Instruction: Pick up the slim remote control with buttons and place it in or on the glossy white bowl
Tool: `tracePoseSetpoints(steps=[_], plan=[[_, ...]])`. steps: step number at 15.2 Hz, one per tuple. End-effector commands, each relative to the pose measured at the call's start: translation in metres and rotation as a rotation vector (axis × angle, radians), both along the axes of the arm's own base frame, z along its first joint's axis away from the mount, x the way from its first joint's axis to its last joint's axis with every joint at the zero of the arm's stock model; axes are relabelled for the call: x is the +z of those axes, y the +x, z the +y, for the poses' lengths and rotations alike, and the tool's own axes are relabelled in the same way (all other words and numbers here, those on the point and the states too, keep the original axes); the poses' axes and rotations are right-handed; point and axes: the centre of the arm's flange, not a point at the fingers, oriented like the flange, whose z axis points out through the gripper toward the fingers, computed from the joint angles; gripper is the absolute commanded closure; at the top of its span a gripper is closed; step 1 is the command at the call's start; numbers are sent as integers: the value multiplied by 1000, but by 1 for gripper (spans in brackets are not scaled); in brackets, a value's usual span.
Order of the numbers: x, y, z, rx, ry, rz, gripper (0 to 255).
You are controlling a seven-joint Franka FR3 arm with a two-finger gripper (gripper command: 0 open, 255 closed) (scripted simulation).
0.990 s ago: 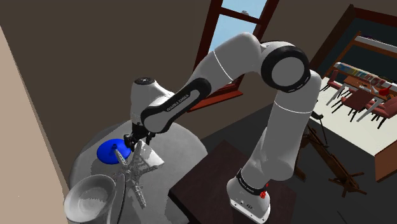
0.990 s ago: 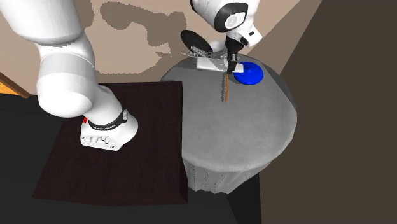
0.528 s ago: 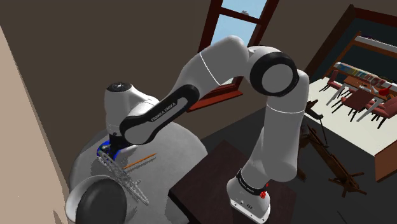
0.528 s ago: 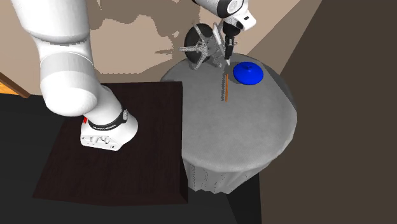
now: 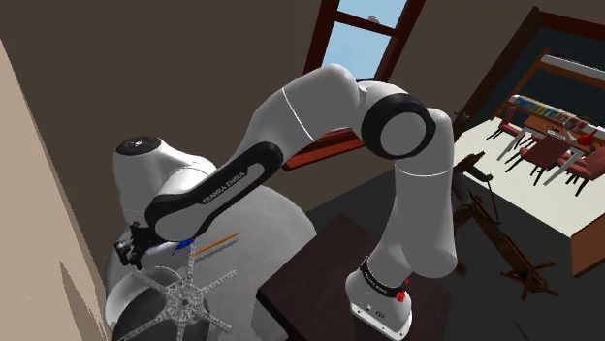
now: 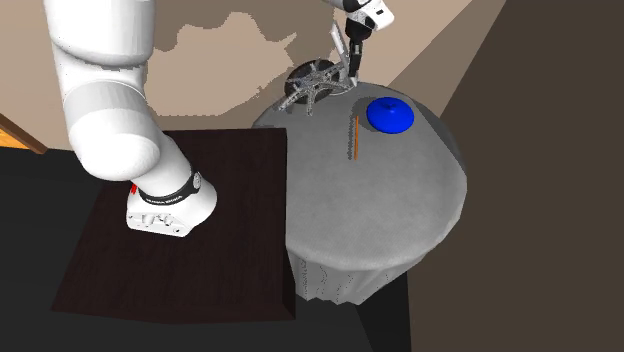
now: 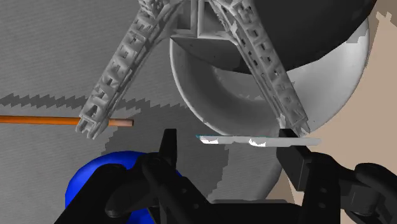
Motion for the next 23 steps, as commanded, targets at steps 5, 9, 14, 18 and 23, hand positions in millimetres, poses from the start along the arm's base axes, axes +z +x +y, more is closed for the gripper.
tracePoseSetpoints(steps=[5, 9, 14, 18, 23], plan=[[-30, -1, 2, 0, 0, 0, 255], [-51, -1, 2, 0, 0, 0, 255], [-68, -1, 2, 0, 0, 0, 255], [-68, -1, 2, 0, 0, 0, 255], [-63, -1, 2, 0, -1, 0, 0]])
